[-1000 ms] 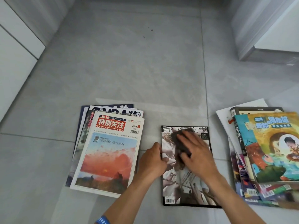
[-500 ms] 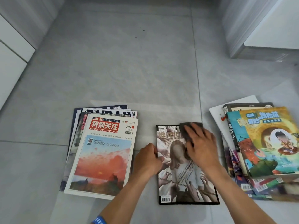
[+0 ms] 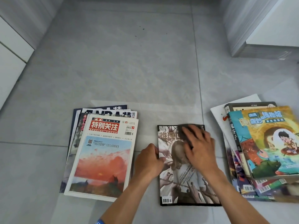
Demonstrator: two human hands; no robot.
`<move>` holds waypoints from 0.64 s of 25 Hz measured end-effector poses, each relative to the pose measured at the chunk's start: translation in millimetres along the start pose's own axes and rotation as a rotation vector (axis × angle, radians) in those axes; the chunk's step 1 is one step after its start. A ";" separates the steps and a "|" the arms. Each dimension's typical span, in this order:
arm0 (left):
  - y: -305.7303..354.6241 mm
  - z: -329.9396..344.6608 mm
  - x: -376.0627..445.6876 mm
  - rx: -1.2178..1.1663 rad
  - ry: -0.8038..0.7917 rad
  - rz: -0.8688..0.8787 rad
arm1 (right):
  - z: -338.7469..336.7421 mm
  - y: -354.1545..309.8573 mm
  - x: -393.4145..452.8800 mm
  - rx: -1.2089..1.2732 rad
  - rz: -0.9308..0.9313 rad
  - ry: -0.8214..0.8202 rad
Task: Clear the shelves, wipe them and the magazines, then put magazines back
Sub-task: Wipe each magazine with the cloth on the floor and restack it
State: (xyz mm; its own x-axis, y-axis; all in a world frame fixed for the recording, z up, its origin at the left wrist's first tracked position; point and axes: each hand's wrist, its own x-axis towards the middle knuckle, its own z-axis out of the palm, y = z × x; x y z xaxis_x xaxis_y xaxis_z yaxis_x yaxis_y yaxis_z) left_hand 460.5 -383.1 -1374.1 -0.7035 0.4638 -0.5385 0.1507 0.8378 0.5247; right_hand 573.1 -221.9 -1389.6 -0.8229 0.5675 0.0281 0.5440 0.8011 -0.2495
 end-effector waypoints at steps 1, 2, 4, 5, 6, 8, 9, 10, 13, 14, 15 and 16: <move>-0.2 0.4 0.2 -0.007 0.004 -0.002 | -2.4 4.7 -1.5 0.004 0.109 0.037; -0.3 0.7 0.5 0.000 0.010 -0.003 | -1.7 -0.6 -0.4 -0.021 0.192 0.069; 0.0 1.8 0.6 0.014 0.019 -0.002 | 6.1 -31.0 5.8 -0.107 0.239 0.077; 0.2 1.4 0.5 0.012 0.021 0.001 | 8.9 -47.5 10.0 -0.123 0.194 0.065; 0.9 0.6 0.3 0.008 0.018 0.000 | 11.5 -58.5 12.4 -0.128 0.112 0.059; 0.6 -0.2 0.1 -0.008 0.007 0.002 | 14.3 -54.6 10.8 -0.112 -0.085 0.024; -0.2 -0.5 0.5 -0.011 0.003 0.009 | 10.5 -42.5 8.7 -0.100 -0.151 0.013; -0.8 -0.9 -0.2 -0.011 0.001 0.011 | 5.0 -25.8 5.2 -0.099 -0.157 0.004; -1.1 0.0 0.4 -0.004 0.011 0.016 | -8.2 11.1 -4.0 -0.083 0.127 0.044; -0.4 0.5 0.2 0.000 0.014 0.013 | -7.3 7.5 -3.5 -0.090 0.244 0.087; 0.8 0.7 -0.3 -0.002 0.017 0.009 | -3.8 -6.6 -0.7 -0.094 0.302 0.114; 1.8 0.1 -0.9 -0.002 0.018 0.007 | 2.4 -27.2 2.7 -0.077 0.281 0.118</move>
State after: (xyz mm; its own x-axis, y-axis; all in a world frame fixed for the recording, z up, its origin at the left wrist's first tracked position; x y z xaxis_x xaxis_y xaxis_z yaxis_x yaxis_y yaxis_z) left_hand 461.4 -382.0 -1372.8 -0.7148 0.4640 -0.5232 0.1541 0.8343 0.5294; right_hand 555.8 -242.6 -1385.0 -0.6160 0.7835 0.0816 0.7621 0.6190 -0.1897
